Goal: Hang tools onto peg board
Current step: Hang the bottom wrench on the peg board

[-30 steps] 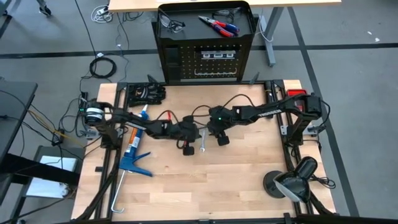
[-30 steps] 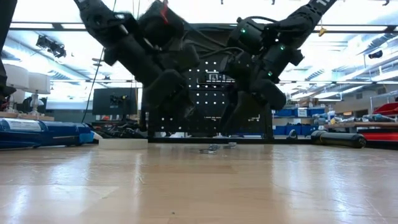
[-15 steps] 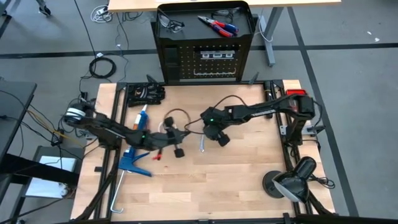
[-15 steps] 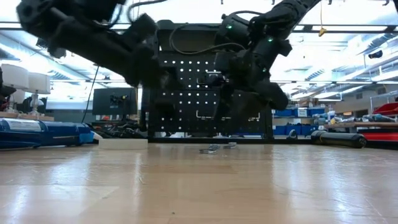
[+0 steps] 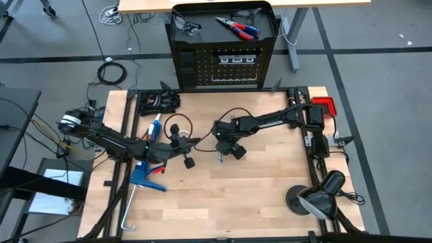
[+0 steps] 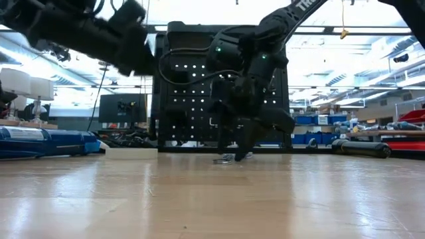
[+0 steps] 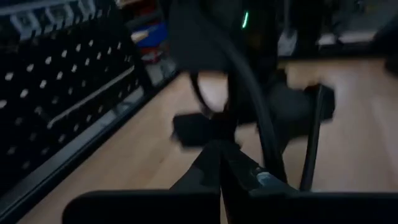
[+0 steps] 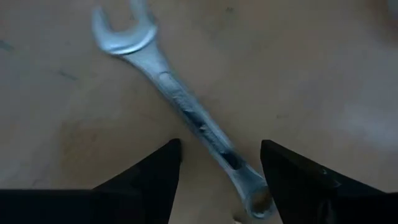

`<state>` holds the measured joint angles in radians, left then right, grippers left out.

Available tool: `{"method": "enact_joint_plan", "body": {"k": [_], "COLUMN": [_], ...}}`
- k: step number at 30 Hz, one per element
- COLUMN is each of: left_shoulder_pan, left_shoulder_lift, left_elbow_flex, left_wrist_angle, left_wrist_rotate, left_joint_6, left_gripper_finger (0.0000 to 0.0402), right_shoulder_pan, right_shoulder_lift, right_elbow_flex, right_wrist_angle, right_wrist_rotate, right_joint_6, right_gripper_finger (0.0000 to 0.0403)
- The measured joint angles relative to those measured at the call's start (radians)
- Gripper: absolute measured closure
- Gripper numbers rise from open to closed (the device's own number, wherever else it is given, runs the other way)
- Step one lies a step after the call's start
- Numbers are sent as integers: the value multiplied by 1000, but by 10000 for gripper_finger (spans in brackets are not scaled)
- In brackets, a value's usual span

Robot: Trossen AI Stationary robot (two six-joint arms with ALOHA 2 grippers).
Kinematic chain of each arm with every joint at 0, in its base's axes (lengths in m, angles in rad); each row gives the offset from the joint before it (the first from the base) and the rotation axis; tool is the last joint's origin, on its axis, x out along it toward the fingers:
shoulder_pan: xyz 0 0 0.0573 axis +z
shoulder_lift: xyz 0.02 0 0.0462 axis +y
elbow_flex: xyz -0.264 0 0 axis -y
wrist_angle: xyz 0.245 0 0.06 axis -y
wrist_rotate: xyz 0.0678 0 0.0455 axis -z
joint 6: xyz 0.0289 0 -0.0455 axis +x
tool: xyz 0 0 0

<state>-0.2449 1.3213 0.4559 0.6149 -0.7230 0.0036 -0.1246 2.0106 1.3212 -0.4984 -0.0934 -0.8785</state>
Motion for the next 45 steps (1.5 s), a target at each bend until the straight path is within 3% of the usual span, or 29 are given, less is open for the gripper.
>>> {"method": "enact_joint_plan", "body": {"k": [8, 18, 30, 37, 45], "left_shoulder_pan": [-14, -14, -13, -12, -2], "left_shoulder_lift": [-31, -36, -36, -30, 27], "left_elbow_flex": [-3, -1, -1, -1, 6], "left_wrist_angle": [-46, -49, -69, -144, -158], "left_wrist_rotate": [-24, -27, 18, 54, 68], "left_joint_6": [45, 48, 39, -105, -206], "left_gripper_finger": [401, 401, 401, 399, 327], "right_shoulder_pan": [-2, 22, 12, 5, 5], "right_shoulder_lift": [31, 33, -36, -77, -176], "right_elbow_flex": [8, 6, -2, -1, 1], "right_wrist_angle": [-24, 9, -46, -92, -113], "right_wrist_rotate": [-9, 58, 50, 51, 50], "right_joint_6": [-10, 40, 104, 159, 250], "right_gripper_finger": [195, 383, 390, 390, 391]}}
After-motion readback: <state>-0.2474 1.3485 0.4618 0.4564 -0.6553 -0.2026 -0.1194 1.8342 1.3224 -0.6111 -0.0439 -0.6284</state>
